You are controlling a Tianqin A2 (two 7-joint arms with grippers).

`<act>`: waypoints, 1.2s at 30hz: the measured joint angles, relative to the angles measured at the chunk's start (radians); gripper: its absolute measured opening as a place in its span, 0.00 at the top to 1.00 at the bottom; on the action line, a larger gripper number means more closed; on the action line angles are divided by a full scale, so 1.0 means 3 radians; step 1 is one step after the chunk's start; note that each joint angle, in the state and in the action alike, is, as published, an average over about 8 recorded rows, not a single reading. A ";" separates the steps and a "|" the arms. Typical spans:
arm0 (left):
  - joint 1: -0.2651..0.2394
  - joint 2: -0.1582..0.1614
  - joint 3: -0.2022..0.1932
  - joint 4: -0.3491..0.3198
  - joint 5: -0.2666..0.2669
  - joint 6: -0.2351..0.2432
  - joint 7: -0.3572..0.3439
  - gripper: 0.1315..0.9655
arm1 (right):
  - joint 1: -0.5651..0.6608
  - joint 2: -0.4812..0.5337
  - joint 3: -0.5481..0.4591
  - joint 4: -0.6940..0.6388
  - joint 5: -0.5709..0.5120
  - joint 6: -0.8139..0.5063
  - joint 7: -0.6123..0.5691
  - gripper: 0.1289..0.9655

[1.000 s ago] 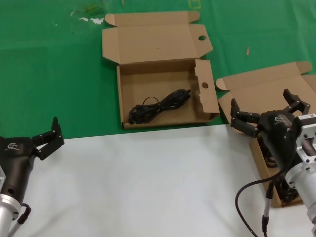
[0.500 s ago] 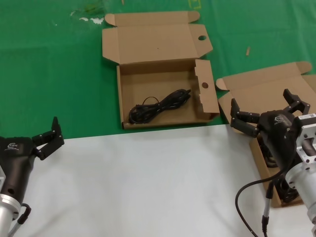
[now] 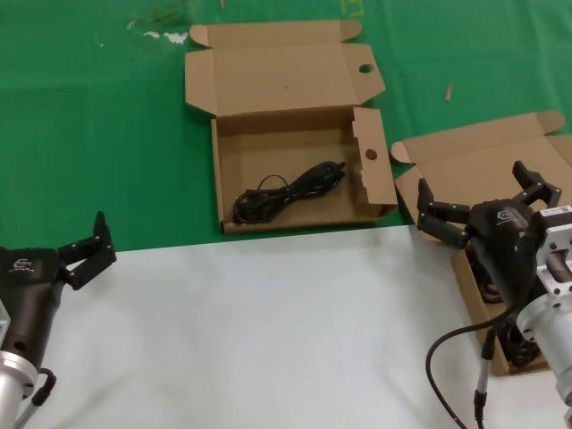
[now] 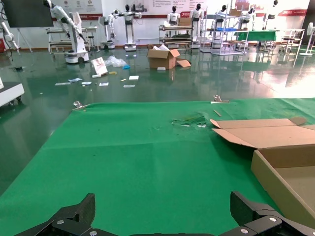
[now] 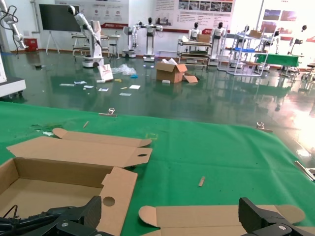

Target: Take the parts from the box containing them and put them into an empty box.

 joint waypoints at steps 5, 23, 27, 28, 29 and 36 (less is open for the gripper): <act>0.0000 0.0000 0.0000 0.0000 0.0000 0.0000 0.0000 0.00 | 0.0000 0.0000 0.0000 0.0000 0.0000 0.0000 0.0000 0.00; 0.0000 0.0000 0.0000 0.0000 0.0000 0.0000 0.0000 0.00 | 0.0000 0.0000 0.0000 0.0000 0.0000 0.0000 0.0000 0.00; 0.0000 0.0000 0.0000 0.0000 0.0000 0.0000 0.0000 0.00 | 0.0000 0.0000 0.0000 0.0000 0.0000 0.0000 0.0000 0.00; 0.0000 0.0000 0.0000 0.0000 0.0000 0.0000 0.0000 0.00 | 0.0000 0.0000 0.0000 0.0000 0.0000 0.0000 0.0000 0.00; 0.0000 0.0000 0.0000 0.0000 0.0000 0.0000 0.0000 0.00 | 0.0000 0.0000 0.0000 0.0000 0.0000 0.0000 0.0000 0.00; 0.0000 0.0000 0.0000 0.0000 0.0000 0.0000 0.0000 0.00 | 0.0000 0.0000 0.0000 0.0000 0.0000 0.0000 0.0000 0.00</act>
